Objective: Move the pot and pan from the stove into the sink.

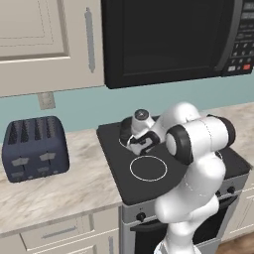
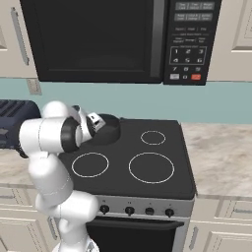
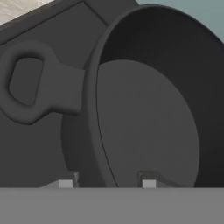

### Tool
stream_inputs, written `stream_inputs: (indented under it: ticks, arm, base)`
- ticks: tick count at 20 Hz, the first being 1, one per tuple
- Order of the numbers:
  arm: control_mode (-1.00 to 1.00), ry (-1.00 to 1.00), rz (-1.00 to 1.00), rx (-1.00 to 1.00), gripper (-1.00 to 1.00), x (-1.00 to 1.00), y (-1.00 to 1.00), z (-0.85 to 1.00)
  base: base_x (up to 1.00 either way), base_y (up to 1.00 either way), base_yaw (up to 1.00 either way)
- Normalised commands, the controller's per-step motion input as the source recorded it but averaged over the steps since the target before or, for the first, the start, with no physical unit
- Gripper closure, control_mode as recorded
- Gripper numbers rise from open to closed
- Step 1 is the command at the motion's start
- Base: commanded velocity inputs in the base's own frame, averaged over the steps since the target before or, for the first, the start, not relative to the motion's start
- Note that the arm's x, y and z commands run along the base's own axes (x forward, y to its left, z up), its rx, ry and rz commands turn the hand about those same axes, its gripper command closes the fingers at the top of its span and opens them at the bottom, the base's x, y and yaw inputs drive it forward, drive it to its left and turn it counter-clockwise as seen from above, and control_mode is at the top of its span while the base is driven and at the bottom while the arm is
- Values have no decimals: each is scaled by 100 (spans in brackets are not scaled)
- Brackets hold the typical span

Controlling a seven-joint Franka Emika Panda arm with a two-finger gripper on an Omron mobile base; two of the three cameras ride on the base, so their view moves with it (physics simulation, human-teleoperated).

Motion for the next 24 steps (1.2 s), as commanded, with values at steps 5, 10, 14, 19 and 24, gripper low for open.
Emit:
stream_inputs:
  ticks: [5, 10, 14, 19, 24]
  arm:
    - [-100, 12, -7, 0, 100, -39, -4, 72]
    - [-100, 8, -4, 0, 100, -61, -21, 58]
    - [-100, 1, -3, 0, 100, -87, -35, 38]
    - [-100, 0, -1, 0, 100, -98, -35, 28]
    - [-100, 0, 0, 2, 100, -100, -31, 27]
  base:
    - [0, 0, 0]
    - [0, 0, 0]
    - [0, 0, 0]
    - [0, 0, 0]
    - [0, 0, 0]
